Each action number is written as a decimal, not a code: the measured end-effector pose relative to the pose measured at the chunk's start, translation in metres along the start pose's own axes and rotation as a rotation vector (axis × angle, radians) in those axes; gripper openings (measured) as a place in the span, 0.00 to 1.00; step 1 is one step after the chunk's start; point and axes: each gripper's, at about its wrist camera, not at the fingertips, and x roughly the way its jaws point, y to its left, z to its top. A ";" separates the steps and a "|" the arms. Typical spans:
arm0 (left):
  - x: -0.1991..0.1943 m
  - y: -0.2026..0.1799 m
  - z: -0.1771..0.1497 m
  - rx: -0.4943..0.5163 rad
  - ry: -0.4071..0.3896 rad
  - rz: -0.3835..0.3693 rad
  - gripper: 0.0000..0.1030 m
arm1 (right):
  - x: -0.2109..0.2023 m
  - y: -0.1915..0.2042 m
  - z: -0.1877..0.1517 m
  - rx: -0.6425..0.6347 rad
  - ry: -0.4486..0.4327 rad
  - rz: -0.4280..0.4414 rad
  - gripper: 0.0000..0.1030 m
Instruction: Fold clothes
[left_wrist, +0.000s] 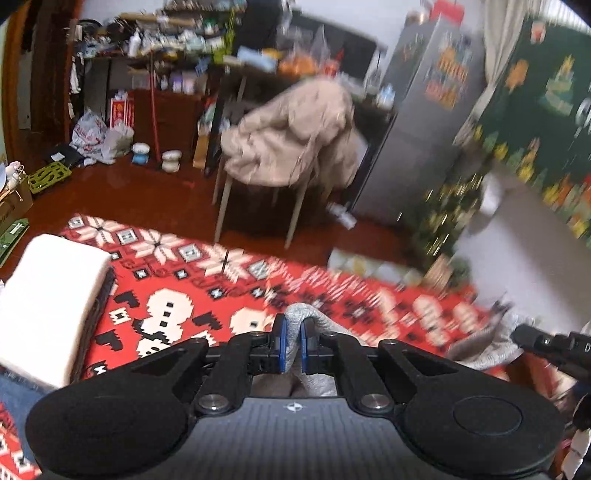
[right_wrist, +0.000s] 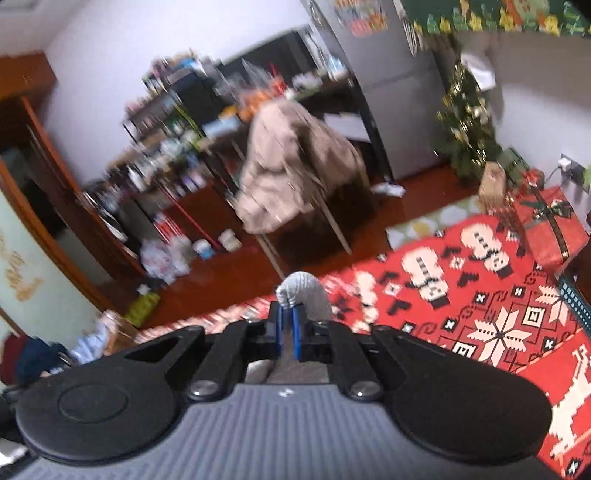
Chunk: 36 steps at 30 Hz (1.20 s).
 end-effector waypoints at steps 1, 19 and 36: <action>0.017 0.001 0.001 -0.003 0.029 0.002 0.07 | 0.022 -0.004 -0.002 -0.004 0.023 -0.012 0.06; 0.050 0.022 -0.018 -0.080 0.066 -0.108 0.55 | 0.150 -0.029 -0.029 -0.119 0.050 -0.063 0.57; -0.061 0.015 -0.137 0.196 0.020 -0.115 0.70 | -0.046 0.011 -0.125 -0.399 -0.097 -0.133 0.99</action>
